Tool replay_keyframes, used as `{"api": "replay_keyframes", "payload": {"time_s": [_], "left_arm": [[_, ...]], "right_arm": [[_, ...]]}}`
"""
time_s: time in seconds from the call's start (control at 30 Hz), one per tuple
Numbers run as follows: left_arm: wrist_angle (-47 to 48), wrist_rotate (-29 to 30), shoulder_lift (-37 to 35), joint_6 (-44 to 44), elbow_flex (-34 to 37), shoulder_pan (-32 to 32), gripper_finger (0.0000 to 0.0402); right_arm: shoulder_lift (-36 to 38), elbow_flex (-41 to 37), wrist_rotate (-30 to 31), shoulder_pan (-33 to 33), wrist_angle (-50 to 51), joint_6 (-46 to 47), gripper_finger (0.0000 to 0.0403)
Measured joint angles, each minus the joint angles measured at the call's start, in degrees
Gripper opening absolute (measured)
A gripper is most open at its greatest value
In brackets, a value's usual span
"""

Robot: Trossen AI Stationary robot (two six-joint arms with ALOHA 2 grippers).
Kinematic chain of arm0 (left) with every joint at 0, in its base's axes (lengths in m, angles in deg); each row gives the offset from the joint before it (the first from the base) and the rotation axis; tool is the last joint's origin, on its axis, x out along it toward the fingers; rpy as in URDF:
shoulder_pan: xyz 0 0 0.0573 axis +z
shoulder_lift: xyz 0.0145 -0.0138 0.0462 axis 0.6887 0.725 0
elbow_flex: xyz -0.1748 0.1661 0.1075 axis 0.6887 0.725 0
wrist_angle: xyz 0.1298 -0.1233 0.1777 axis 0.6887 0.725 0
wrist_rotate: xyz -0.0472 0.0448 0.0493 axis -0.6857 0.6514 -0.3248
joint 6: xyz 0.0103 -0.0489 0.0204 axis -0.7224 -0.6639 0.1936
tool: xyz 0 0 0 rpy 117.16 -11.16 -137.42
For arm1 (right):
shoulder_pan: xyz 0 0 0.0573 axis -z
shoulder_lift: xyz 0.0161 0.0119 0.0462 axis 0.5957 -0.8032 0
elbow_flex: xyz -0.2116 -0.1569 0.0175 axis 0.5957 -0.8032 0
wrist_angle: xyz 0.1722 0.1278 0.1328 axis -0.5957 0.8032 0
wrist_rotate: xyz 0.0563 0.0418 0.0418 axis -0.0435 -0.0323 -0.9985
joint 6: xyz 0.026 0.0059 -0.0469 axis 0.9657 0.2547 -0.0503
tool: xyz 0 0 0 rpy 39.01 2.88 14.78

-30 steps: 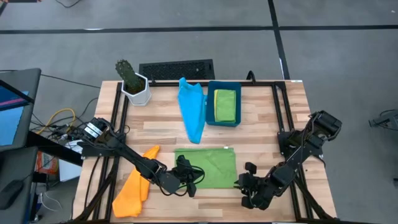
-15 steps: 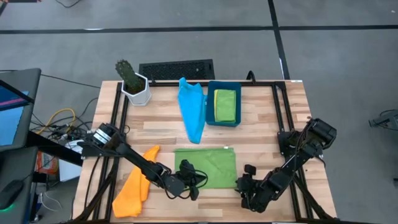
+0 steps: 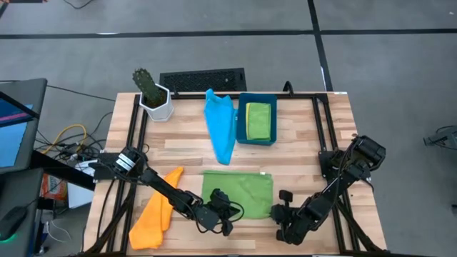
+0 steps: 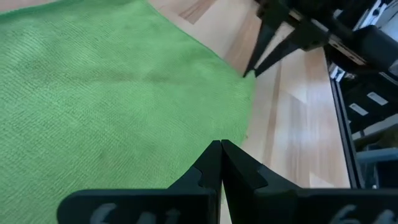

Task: Fold microfiber towels
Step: Fold the green towel

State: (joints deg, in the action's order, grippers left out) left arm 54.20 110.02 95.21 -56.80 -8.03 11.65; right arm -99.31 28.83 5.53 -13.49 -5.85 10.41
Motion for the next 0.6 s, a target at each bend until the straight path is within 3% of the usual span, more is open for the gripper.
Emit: {"api": "replay_keyframes", "payload": {"time_s": [0.2,0.4,0.6], "left_arm": [[-0.09,-0.17,0.0,-1.03,0.02,0.0,0.0],[0.17,-0.37,-0.02,-1.16,0.02,0.0,0.0],[0.91,0.16,-0.02,-0.75,0.02,0.0,0.0]], "right_arm": [[0.0,2.71,0.12,0.94,-0.17,-4.69,0.0013],[0.0,6.42,0.3,3.41,-0.14,-12.43,0.0037],[0.0,8.44,-0.42,6.41,-0.8,-24.87,0.0036]]}}
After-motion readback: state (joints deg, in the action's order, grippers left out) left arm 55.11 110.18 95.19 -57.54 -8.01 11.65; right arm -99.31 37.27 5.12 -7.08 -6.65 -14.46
